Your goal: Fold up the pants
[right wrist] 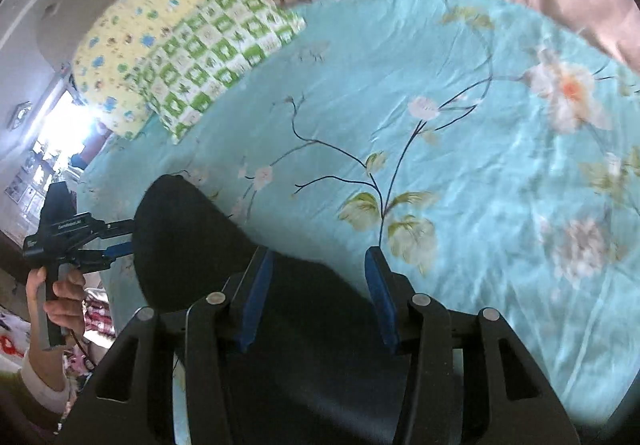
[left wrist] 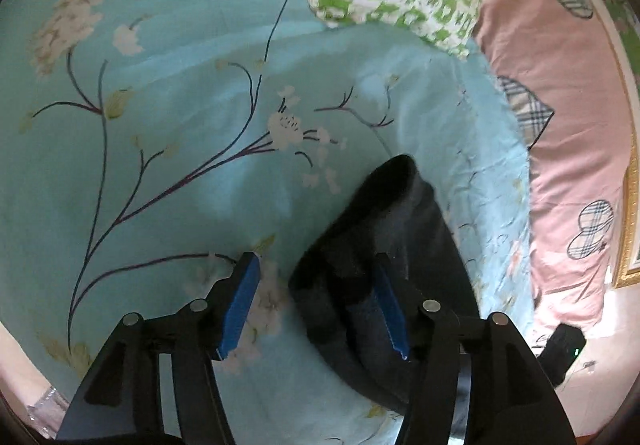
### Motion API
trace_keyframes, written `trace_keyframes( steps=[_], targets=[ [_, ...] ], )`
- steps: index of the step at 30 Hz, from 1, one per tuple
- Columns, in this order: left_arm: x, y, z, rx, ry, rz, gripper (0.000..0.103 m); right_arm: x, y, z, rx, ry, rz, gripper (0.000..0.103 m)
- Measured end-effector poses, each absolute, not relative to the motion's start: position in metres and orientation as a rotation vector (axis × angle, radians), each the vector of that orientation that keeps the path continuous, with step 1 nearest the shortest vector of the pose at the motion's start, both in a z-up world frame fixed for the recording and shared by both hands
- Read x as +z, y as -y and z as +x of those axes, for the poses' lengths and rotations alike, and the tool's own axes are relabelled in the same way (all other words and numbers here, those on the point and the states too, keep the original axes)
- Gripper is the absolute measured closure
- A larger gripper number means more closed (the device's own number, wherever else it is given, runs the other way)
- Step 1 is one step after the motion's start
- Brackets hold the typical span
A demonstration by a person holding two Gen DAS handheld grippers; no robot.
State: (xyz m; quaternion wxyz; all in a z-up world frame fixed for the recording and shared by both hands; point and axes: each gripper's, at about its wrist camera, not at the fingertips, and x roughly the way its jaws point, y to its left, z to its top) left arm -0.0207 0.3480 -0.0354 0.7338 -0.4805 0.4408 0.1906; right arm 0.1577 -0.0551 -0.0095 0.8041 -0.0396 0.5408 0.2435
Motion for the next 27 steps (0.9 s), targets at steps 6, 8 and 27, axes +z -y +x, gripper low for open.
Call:
trace_keyframes(
  steps=[6, 8, 27],
  targets=[
    [-0.039, -0.343, -0.018, 0.394, -0.982, -0.991, 0.044, -0.043, 0.043, 0.167, 0.534, -1.271, -0.181, 0.053],
    [-0.039, -0.338, -0.015, 0.392, -0.989, -0.966, 0.044, -0.045, 0.041, 0.167, 0.552, -1.281, -0.201, 0.054],
    [-0.019, -0.279, -0.016, 0.225, -0.889, -0.746, 0.088, -0.040, 0.023, 0.157, 0.662, -1.312, -0.294, 0.088]
  ],
)
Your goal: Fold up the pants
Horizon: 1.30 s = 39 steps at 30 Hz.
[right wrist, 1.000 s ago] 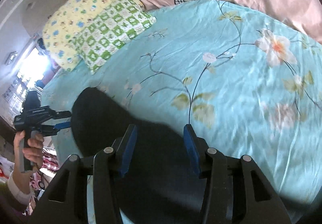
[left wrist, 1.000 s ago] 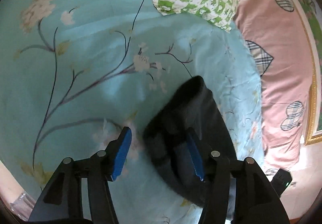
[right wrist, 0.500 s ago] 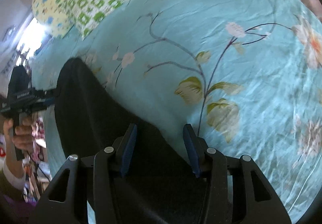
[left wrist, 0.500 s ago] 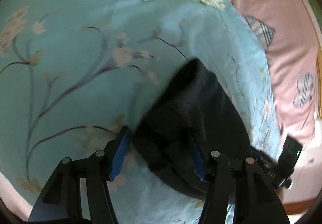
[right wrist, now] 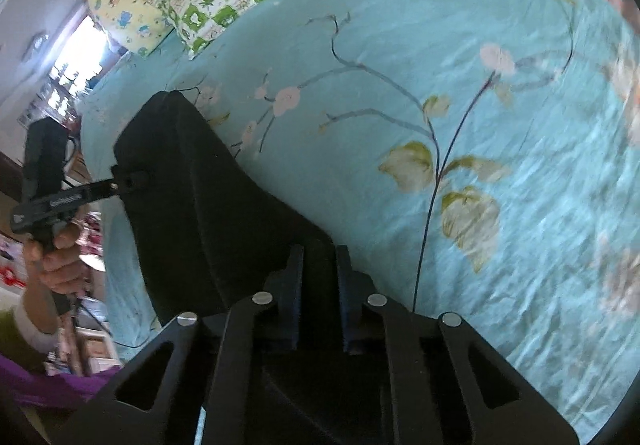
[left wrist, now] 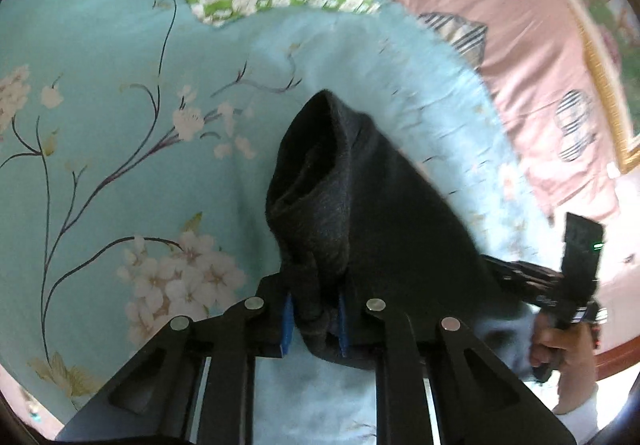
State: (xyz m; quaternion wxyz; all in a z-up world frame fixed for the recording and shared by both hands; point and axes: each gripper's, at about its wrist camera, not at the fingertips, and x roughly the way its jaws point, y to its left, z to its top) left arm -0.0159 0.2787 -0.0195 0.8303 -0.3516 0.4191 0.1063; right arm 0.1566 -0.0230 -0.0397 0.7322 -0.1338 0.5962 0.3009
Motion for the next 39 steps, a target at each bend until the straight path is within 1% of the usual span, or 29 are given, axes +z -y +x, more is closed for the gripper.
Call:
trace_keyframes(
  steps=[6, 10, 17, 22, 24, 25, 26, 27, 28, 29, 30, 39],
  targets=[
    [0.008, -0.278, -0.042, 0.145, -0.756, -0.714, 0.088, -0.015, 0.010, 0.153, 0.619, -1.169, -0.365, 0.090],
    [0.015, -0.290, -0.059, 0.120, -0.690, -0.730, 0.088, -0.018, 0.002, 0.155, 0.623, -1.127, -0.361, 0.091],
    [-0.006, -0.290, -0.059, 0.162, -0.762, -0.611, 0.089, -0.043, -0.016, 0.154, 0.599, -1.121, -0.414, 0.091],
    [-0.024, -0.288, -0.059, 0.200, -0.806, -0.576, 0.088, -0.048, -0.008, 0.159, 0.551, -1.106, -0.336, 0.091],
    [-0.025, -0.286, -0.060, 0.199, -0.812, -0.569, 0.086, -0.049, -0.009, 0.156, 0.538, -1.102, -0.337, 0.084],
    [-0.024, -0.287, -0.061, 0.200, -0.812, -0.571, 0.084, -0.047, -0.008, 0.155, 0.532, -1.093, -0.329, 0.078],
    [-0.022, -0.287, -0.063, 0.204, -0.814, -0.570, 0.083, -0.043, -0.006, 0.154, 0.525, -1.085, -0.309, 0.069],
    [-0.021, -0.289, -0.065, 0.213, -0.816, -0.568, 0.079, -0.040, -0.005, 0.153, 0.511, -1.078, -0.293, 0.064],
    [-0.019, -0.289, -0.067, 0.224, -0.820, -0.565, 0.077, -0.037, -0.003, 0.151, 0.502, -1.070, -0.281, 0.054],
    [-0.018, -0.291, -0.070, 0.240, -0.824, -0.562, 0.075, -0.032, 0.000, 0.148, 0.500, -1.057, -0.259, 0.050],
    [-0.016, -0.293, -0.074, 0.253, -0.819, -0.564, 0.073, -0.027, 0.003, 0.144, 0.507, -1.050, -0.237, 0.050],
    [0.007, -0.295, -0.095, 0.250, -0.775, -0.562, 0.073, -0.003, 0.023, 0.106, 0.526, -1.023, -0.067, 0.049]
  ],
)
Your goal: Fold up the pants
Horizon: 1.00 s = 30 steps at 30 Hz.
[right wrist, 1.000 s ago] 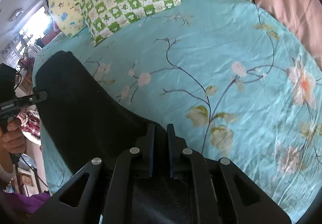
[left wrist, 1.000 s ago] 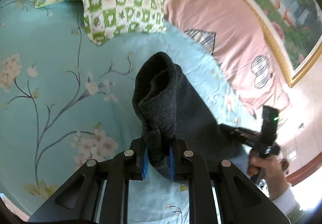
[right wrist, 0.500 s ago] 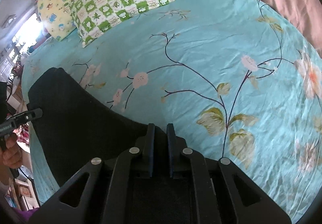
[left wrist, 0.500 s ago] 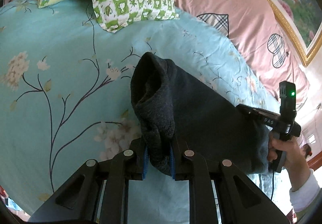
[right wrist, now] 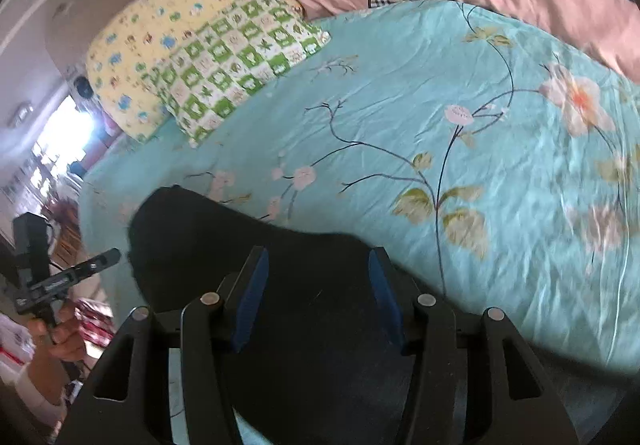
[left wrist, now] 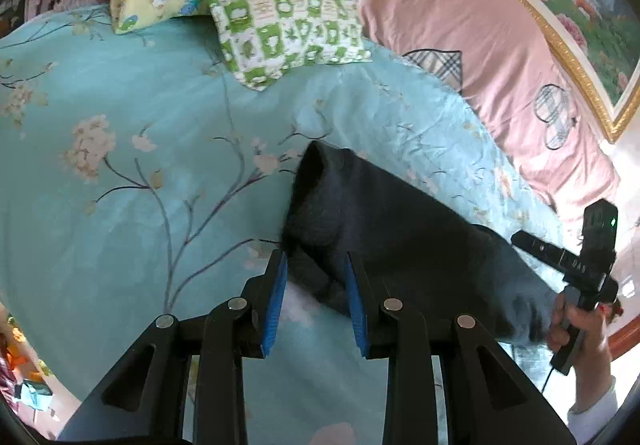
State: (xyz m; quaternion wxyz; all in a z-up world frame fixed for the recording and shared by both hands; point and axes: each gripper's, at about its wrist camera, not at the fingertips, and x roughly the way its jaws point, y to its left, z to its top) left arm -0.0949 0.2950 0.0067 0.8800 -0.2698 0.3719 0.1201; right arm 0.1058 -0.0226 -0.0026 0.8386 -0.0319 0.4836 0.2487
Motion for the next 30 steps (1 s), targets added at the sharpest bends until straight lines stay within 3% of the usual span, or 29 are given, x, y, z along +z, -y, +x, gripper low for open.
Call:
trace_keyframes(
  steps=[3, 30],
  targets=[
    [0.015, -0.284, -0.088, 0.226, -0.777, -0.523, 0.064, 0.001, 0.025, 0.089, 0.531, -1.027, -0.039, 0.049],
    [0.041, -0.176, -0.014, -0.030, -0.830, -0.369, 0.054, 0.013, 0.080, 0.006, 0.473, -1.042, 0.146, 0.045]
  ],
)
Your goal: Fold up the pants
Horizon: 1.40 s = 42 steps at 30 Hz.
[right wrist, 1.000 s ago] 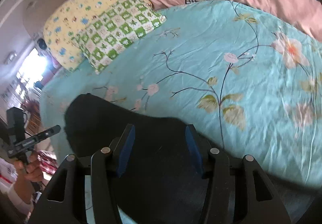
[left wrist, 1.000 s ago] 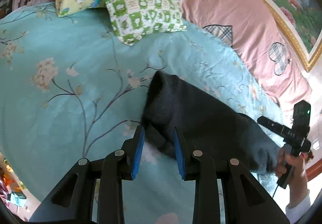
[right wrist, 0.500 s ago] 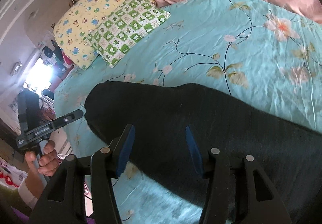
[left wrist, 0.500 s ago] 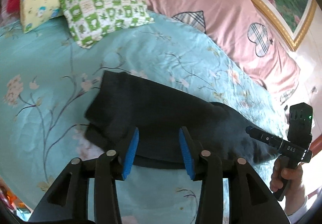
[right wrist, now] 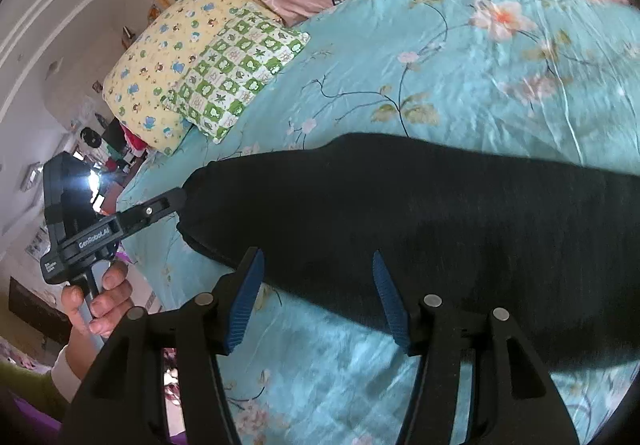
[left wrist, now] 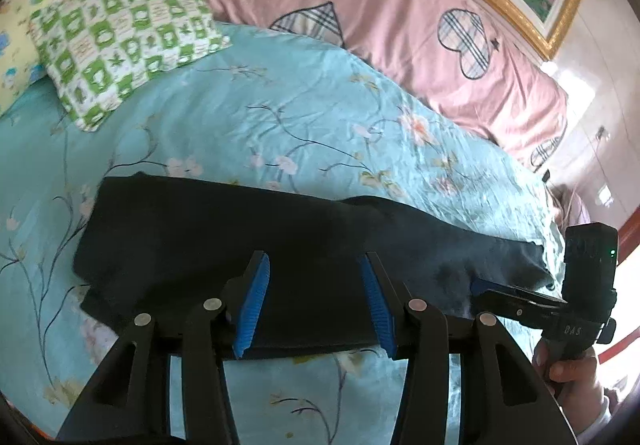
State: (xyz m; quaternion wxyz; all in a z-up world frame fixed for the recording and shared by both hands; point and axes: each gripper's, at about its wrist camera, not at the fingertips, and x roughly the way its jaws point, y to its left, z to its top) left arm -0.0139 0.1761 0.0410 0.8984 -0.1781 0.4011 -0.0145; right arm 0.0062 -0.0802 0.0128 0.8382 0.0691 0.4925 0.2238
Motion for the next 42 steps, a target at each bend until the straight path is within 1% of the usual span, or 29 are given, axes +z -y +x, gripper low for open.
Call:
trace_keyframes(
  steps=[6, 15, 24, 31, 42],
  targets=[
    [0.040, -0.159, -0.004, -0.067, -0.858, -0.340, 0.054, 0.018, 0.091, -0.007, 0.457, -1.018, 0.172, 0.045],
    [0.038, -0.117, 0.022, -0.173, -0.900, -0.276, 0.049, 0.026, 0.132, -0.024, 0.363, -0.991, 0.233, 0.045],
    [0.041, -0.046, 0.064, -0.331, -0.935, -0.175, 0.046, 0.040, 0.180, -0.047, 0.261, -0.954, 0.288, 0.045],
    [0.042, 0.016, 0.099, -0.465, -0.962, -0.118, 0.045, 0.056, 0.221, -0.067, 0.169, -0.904, 0.347, 0.045],
    [0.035, 0.097, 0.133, -0.616, -1.014, -0.028, 0.044, 0.061, 0.266, -0.081, 0.078, -0.870, 0.421, 0.044]
  ],
)
